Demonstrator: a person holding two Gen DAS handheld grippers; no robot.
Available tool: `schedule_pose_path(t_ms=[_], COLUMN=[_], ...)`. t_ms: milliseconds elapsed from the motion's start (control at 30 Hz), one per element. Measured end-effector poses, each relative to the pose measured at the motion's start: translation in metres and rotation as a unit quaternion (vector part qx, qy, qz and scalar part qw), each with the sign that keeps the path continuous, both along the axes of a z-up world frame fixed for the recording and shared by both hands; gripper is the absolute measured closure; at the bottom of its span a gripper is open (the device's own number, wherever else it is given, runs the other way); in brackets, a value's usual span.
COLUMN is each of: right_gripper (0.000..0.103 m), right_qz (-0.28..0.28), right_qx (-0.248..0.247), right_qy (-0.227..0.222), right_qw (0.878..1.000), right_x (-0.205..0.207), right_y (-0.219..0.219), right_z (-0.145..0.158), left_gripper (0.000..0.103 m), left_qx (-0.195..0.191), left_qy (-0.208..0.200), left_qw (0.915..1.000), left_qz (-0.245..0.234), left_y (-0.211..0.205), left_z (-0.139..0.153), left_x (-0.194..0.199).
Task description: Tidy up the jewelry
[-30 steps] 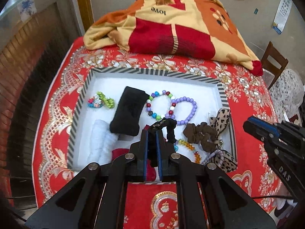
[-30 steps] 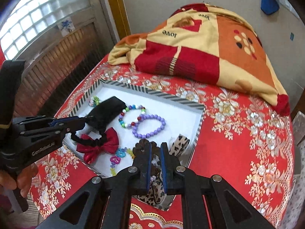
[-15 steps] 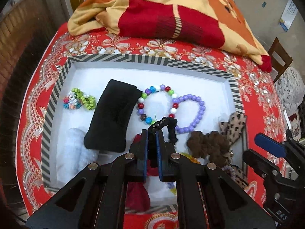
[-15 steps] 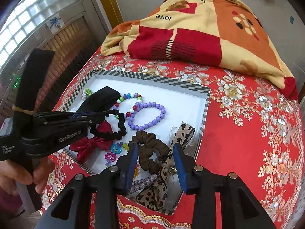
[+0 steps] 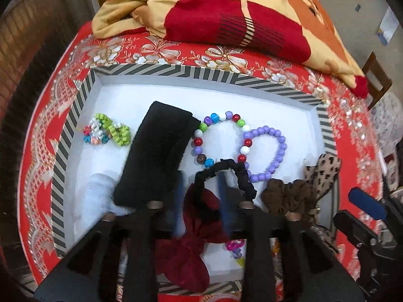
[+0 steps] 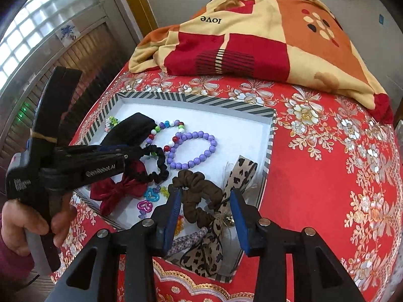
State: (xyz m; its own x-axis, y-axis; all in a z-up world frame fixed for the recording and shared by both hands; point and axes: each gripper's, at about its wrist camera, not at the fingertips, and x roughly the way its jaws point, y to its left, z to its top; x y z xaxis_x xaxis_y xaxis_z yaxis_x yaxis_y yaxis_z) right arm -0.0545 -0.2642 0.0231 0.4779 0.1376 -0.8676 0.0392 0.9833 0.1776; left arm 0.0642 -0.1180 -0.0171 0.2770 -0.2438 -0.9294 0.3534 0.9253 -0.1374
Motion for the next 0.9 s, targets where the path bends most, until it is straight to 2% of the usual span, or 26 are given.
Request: schedule_pose_path(t_ms=[67,100,267,733,900], right_gripper=[0.064,0.064,0.063,0.063,0.063], right_qz=[-0.003,-0.006,-0.008,0.004,0.007], right_qx=[0.002,0.003,0.009,0.010,0.007], right_qy=[-0.003,-0.005,-0.010,-0.030,-0.040], right_qw=[1.000,1.000,1.000,1.000,0.999], right_x=[-0.004,-0.007,-0.018,-0.048,-0.057], right_y=[-0.001,-0.001,0.002,0.030,0.042], right_z=[0.003,0.004,0.007,0.014,0.019], left_gripper=[0.050,0.048,0.048,0.048,0.048], left_qx=[-0.015,-0.019,-0.026,0.000,0.002], left_qy=[0.004,0.003,0.000,-0.071,-0.084], left_qw=[0.9998,0.9997,0.9993,0.9970,0.9958], left_qz=[0.010,0.014,0.027,0.031,0.037], left_y=[0.008,0.012,0.029,0.049,0.053], left_z=[0.004,0.007,0.021,0.060,0.068], left_x=[0.000,0.000,-0.008,-0.072,-0.090])
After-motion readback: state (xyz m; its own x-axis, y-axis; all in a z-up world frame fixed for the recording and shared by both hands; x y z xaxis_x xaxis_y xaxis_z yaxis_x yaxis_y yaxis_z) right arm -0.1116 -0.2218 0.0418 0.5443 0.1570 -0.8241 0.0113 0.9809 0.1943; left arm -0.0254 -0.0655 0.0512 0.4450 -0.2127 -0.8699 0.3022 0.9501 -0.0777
